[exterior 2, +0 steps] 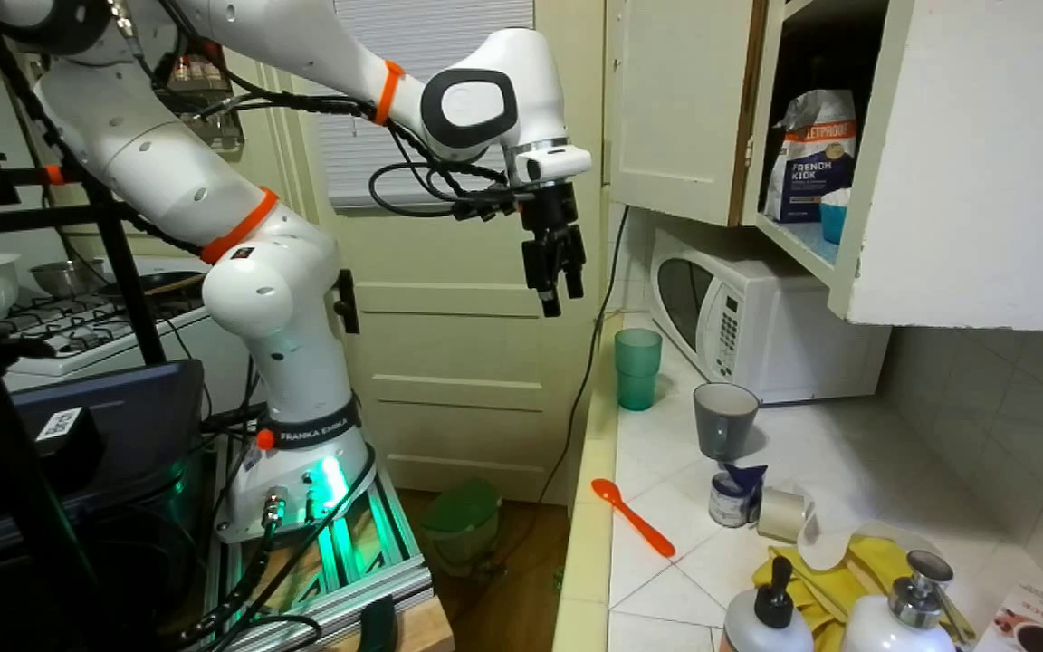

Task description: Put the spoon on the glass

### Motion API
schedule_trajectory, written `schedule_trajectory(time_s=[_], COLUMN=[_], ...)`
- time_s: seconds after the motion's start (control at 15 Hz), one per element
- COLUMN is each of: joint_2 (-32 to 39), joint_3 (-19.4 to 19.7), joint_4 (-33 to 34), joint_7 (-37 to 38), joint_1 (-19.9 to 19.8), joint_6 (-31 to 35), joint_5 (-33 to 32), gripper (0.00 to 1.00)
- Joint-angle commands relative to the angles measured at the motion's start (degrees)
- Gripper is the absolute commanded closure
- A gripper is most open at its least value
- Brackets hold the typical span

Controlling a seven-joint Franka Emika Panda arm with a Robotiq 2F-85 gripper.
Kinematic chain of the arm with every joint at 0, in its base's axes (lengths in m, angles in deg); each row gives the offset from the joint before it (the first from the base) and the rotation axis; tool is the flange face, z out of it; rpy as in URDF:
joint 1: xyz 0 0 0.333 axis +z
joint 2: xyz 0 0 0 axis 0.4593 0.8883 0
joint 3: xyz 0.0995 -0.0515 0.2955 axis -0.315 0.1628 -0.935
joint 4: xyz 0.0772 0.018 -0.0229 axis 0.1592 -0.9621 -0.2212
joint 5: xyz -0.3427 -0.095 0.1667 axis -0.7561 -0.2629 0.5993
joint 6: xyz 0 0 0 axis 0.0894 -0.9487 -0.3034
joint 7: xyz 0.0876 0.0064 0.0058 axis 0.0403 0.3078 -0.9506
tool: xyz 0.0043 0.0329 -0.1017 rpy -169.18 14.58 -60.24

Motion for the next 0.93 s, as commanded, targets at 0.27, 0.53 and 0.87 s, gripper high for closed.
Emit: schedule_trajectory(time_s=[0.27,0.53,0.87], joint_2=[5.3,9.4,14.9], joint_3=[-1.5,0.8,4.8], joint_4=[-0.1,-0.1,-0.1], joint_7=[4.2,6.2,6.4], joint_1=[-2.7,-5.2,-7.5], joint_6=[1.3,3.6,11.6], joint_5=[-2.6,-4.5,-5.8], gripper=[0.0,0.0,0.0])
